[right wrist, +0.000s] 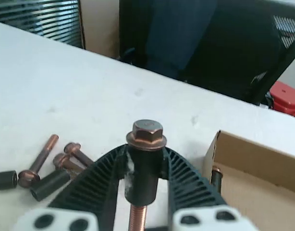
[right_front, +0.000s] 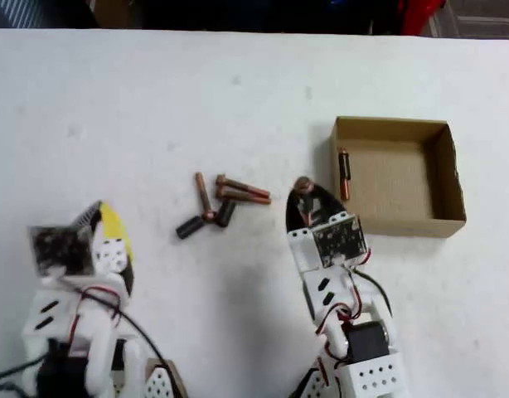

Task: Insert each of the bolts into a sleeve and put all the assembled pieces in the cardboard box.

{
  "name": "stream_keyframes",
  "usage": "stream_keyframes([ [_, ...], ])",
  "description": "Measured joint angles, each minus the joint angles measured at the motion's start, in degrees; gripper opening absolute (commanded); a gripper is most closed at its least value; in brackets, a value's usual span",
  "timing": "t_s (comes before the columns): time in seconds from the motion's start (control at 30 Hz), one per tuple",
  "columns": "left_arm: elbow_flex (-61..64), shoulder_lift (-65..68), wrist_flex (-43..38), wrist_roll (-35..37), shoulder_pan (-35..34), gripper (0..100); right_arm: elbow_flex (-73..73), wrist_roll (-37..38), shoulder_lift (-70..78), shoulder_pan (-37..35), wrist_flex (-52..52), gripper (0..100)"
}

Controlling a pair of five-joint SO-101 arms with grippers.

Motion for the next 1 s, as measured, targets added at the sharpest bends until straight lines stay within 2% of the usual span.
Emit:
stream_keyframes([
  [0.33, 19.3, 1.0, -6.8, 0.0, 0.0, 2, -13.9, 0.0, -0.1, 5.3, 16.9, 1.7],
  [0.63, 27.1, 1.0, -7.4, 0.0, 0.0, 2, -19.3, 0.0, 1.8, 6.9, 17.4, 1.7],
  [0.77, 29.2, 1.1, -7.4, 0.0, 0.0, 2, -24.9, 0.3, 9.6, 7.1, 17.6, 1.7],
  [1.0, 29.3, 1.1, -3.8, 0.0, 0.0, 2, -38.2, 0.3, 32.3, 14.0, 17.6, 2.0],
])
